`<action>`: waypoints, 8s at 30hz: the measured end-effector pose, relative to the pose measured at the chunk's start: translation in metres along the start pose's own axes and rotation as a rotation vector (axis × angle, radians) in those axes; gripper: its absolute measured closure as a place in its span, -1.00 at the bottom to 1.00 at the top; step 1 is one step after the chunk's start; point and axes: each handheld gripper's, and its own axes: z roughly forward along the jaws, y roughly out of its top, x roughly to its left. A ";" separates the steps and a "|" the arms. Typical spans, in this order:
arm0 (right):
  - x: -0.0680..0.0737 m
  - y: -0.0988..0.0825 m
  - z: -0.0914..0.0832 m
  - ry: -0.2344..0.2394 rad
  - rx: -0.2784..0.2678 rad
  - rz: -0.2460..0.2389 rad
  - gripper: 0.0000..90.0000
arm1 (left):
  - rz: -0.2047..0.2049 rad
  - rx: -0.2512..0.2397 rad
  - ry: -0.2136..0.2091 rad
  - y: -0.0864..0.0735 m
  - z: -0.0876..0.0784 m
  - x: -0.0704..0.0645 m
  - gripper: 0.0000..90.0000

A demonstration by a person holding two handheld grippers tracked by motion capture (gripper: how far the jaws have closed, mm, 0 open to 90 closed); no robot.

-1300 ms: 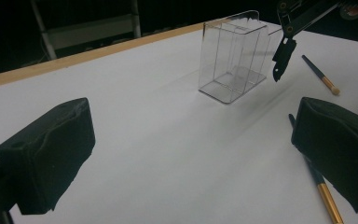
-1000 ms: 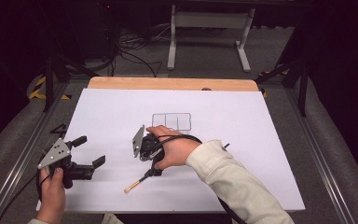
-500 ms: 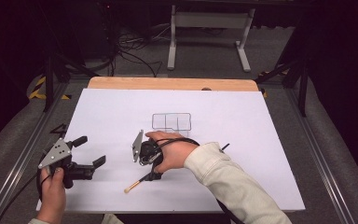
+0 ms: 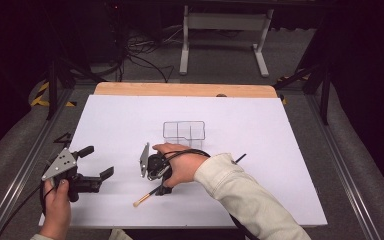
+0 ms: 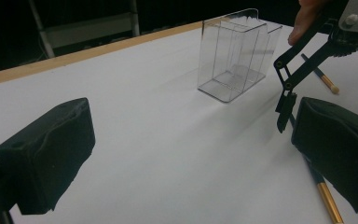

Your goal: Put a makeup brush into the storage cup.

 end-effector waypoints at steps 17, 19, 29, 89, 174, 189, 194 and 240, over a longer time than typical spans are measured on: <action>-0.003 0.000 0.014 0.038 0.041 -0.024 -0.07 | -0.003 0.002 0.001 0.000 0.000 0.000 -0.99; -0.003 0.001 0.015 0.040 0.052 -0.032 -0.06 | -0.004 0.000 0.000 0.000 0.000 0.000 -0.99; -0.003 0.003 0.019 0.036 0.075 -0.057 0.31 | -0.005 0.002 0.001 -0.001 0.001 0.001 -0.99; 0.015 0.004 -0.028 -0.014 0.027 0.031 0.86 | -0.017 0.004 0.015 -0.002 0.002 0.003 -0.99; 0.021 -0.090 -0.100 -0.521 -0.983 0.348 0.86 | -0.016 -0.064 0.003 -0.007 0.010 0.000 -0.99; 0.011 -0.093 -0.106 -0.615 -1.037 0.410 0.86 | -0.015 -0.060 0.001 -0.008 0.011 0.000 -0.99; 0.007 -0.097 -0.107 -0.643 -1.038 0.434 0.86 | -0.018 -0.057 0.002 -0.007 0.010 0.000 -0.99; -0.021 -0.118 -0.099 -0.797 -1.050 0.637 0.86 | -0.018 -0.051 -0.006 -0.008 0.010 0.001 -0.99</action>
